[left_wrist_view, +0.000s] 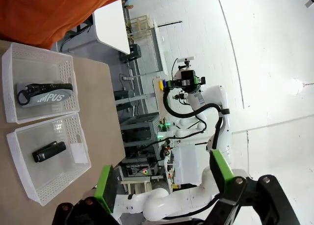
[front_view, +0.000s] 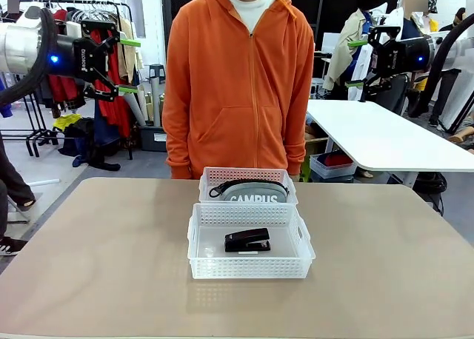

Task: Distribute items into two baskets.
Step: Place the picked Stapler into the Organizing basket as instructed by the person.

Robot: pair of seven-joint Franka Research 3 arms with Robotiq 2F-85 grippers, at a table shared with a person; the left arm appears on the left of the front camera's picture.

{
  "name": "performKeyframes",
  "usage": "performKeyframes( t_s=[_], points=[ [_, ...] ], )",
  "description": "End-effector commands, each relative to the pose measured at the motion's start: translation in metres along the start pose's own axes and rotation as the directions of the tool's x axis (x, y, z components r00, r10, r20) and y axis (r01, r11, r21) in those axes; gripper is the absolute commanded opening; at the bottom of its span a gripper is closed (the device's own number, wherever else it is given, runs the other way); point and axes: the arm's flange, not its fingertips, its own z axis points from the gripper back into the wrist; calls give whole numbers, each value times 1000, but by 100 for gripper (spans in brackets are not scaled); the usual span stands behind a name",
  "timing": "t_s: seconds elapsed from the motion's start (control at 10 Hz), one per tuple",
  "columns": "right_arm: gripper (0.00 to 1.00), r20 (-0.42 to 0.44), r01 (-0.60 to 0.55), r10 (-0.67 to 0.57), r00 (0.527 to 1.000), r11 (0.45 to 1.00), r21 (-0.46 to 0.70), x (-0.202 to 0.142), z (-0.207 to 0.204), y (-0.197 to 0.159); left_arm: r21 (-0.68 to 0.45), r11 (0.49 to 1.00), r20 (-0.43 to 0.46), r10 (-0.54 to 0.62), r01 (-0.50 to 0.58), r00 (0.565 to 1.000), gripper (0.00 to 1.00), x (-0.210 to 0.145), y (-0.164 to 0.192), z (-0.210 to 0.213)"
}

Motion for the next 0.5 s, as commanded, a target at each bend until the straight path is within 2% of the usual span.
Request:
performKeyframes(
  t_s=[0.0, 0.4],
  points=[
    [100, 3, 0, 0, 1000, 1000, 12, 0, 0, 3, -6, 1000, 3, 10, -10, 1000, 100, 0, 0, 0],
    [100, 3, 0, 0, 1000, 1000, 12, 0, 0, 3, -6, 1000, 3, 10, -10, 1000, 100, 0, 0, 0]
  ],
)
